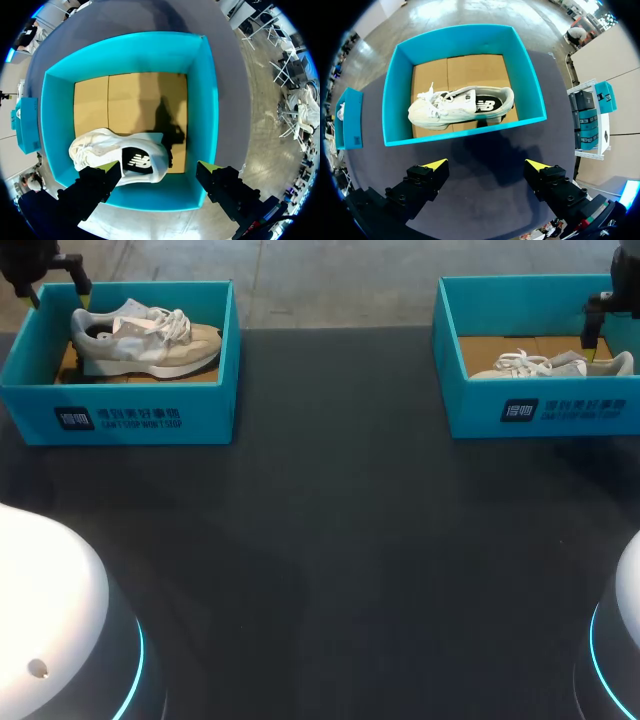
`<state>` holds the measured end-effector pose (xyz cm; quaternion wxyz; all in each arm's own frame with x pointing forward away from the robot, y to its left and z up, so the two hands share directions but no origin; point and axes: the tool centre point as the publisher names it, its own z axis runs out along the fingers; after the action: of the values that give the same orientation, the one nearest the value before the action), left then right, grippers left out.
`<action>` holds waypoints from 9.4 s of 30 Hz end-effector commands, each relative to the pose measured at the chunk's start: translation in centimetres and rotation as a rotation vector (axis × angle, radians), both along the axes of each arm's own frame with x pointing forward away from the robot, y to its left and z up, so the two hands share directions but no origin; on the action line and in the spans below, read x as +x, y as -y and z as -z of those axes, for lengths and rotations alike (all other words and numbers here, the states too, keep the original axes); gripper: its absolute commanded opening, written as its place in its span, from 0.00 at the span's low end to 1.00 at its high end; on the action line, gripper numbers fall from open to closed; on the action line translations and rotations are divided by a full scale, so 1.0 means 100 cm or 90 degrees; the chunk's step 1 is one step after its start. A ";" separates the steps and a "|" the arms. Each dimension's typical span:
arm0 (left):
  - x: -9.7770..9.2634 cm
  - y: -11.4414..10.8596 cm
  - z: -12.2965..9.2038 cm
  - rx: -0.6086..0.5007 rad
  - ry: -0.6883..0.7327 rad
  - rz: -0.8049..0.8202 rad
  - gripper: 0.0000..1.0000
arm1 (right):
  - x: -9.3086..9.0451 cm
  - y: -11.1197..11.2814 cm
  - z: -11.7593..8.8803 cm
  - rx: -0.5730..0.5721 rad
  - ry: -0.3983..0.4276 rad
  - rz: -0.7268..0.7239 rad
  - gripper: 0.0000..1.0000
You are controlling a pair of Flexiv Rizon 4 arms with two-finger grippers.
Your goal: Take the shoe out of the shoebox, open the shoe tongue, remove and reinsert the insole, then place the shoe into the shoebox
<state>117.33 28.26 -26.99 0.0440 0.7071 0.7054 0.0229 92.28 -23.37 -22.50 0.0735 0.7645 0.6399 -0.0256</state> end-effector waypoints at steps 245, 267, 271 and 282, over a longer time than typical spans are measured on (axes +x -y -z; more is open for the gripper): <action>-0.141 0.000 -0.075 0.053 0.032 -0.052 0.00 | -0.001 0.000 0.000 0.000 0.000 0.000 1.00; -0.239 0.001 -0.086 0.071 0.044 -0.042 0.00 | -0.001 0.000 0.000 0.000 0.000 0.000 1.00; -0.255 0.008 -0.088 0.075 0.052 -0.041 0.00 | -0.001 0.000 0.000 0.000 0.000 0.000 1.00; -0.299 0.031 -0.091 0.068 0.056 -0.034 0.00 | -0.001 0.000 0.000 0.000 0.000 0.000 1.00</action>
<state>88.66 25.17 -18.14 -0.0102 0.6886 0.7238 0.0427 92.28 -23.38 -22.50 0.0735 0.7645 0.6399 -0.0256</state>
